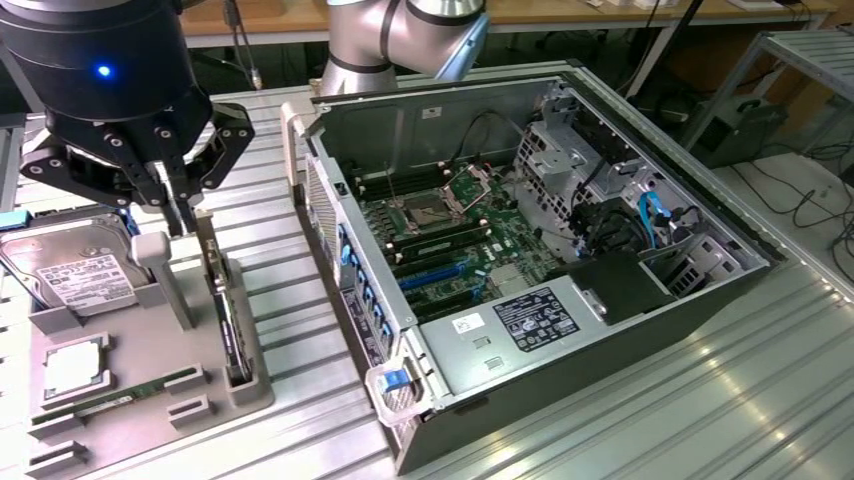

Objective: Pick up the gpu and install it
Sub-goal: 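Pick up the gpu and move the gpu toward the slot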

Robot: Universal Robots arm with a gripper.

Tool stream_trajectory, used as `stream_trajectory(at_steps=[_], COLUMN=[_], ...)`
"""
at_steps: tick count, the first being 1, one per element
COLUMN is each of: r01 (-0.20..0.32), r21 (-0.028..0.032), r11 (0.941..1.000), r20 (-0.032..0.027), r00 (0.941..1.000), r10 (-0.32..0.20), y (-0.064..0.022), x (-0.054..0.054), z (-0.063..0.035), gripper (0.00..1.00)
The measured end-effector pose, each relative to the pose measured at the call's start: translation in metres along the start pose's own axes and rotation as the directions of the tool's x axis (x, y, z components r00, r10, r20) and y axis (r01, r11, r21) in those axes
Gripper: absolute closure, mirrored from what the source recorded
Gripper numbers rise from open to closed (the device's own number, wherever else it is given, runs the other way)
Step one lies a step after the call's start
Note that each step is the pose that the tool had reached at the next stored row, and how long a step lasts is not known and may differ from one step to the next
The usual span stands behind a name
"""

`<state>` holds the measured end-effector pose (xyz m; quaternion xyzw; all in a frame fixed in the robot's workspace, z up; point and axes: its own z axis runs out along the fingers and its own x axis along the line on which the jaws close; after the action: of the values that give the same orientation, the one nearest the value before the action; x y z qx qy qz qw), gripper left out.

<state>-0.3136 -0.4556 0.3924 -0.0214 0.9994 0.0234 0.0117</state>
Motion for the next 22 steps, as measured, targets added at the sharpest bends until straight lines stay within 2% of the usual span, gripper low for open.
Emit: stream_trajectory(at_steps=[3, 6, 10, 12, 13, 22], r01=[0.000, 0.000, 0.000, 0.000, 0.000, 0.004], r21=[0.0000, 0.0000, 0.0000, 0.0000, 0.0000, -0.0002], r11=[1.0000, 1.0000, 1.0000, 1.0000, 1.0000, 1.0000], r20=[0.0000, 0.0000, 0.0000, 0.0000, 0.0000, -0.0001], r00=[1.0000, 1.0000, 1.0000, 1.0000, 1.0000, 1.0000], r10=[0.000, 0.000, 0.000, 0.000, 0.000, -0.004], y=[0.0000, 0.0000, 0.0000, 0.0000, 0.0000, -0.0001], x=[0.0000, 0.0000, 0.0000, 0.0000, 0.0000, 0.0001], z=[0.0000, 0.0000, 0.0000, 0.0000, 0.0000, 0.0050], gripper=[0.70, 0.64, 0.40, 0.40, 0.34, 0.34])
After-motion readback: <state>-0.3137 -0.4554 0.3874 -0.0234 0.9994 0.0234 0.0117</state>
